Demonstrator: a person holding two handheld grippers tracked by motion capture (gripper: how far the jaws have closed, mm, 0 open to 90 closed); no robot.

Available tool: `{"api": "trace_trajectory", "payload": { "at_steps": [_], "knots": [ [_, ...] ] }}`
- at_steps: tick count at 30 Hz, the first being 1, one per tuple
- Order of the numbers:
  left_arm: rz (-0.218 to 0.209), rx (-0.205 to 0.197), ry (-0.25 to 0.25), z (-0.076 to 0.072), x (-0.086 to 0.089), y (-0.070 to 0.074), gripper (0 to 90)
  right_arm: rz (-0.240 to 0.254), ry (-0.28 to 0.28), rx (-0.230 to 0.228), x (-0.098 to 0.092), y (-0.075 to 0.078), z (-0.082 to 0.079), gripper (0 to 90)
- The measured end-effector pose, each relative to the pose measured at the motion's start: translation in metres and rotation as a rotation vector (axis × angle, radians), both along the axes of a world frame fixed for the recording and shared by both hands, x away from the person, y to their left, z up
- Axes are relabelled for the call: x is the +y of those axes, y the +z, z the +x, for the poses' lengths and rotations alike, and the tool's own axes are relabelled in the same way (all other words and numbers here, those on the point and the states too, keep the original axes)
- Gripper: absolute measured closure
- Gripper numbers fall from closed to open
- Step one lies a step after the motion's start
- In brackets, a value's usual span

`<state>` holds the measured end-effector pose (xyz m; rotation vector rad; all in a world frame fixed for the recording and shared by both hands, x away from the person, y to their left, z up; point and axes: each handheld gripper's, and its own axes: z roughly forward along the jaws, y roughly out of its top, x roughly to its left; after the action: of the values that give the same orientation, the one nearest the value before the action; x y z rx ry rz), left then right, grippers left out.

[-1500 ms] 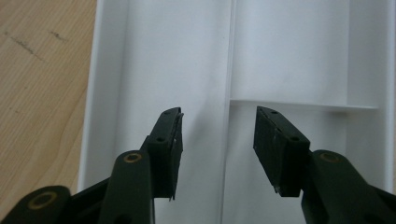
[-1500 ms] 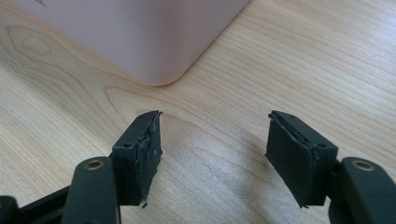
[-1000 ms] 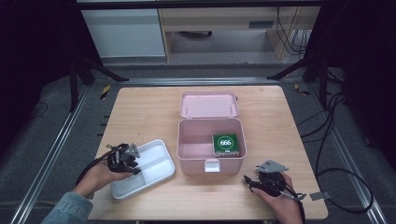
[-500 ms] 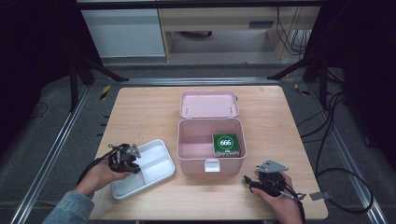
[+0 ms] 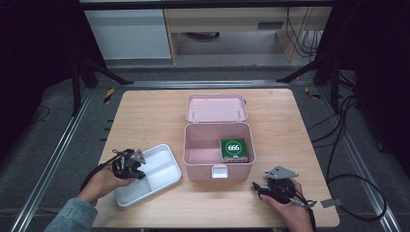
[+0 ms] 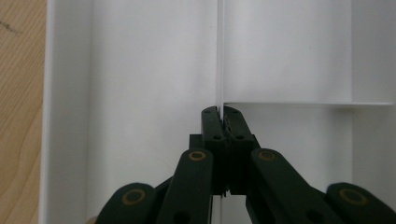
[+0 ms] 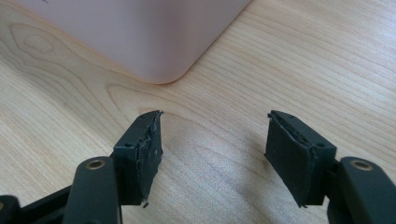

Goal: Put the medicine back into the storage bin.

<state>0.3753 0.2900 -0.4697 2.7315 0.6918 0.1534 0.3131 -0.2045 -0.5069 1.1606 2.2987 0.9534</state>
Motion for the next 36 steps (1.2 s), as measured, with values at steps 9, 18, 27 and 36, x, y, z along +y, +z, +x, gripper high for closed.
{"api": "trace_trajectory", "payload": {
  "at_steps": [9,18,27,36],
  "knots": [
    [-0.012,-0.019,-0.007,0.001,0.003,0.009,89.4,0.001,0.000,0.001,0.000,0.000,0.000,36.0],
    [-0.027,-0.064,-0.015,0.007,0.007,0.034,89.4,-0.002,-0.002,0.002,0.000,-0.001,0.000,35.8],
    [-0.056,-0.113,-0.019,0.020,0.008,0.064,89.5,-0.002,-0.002,0.001,0.000,-0.001,0.000,35.8],
    [-0.072,-0.183,-0.027,0.030,0.007,0.110,89.4,-0.003,-0.003,0.000,0.000,-0.001,0.001,35.8]
  ]
}}
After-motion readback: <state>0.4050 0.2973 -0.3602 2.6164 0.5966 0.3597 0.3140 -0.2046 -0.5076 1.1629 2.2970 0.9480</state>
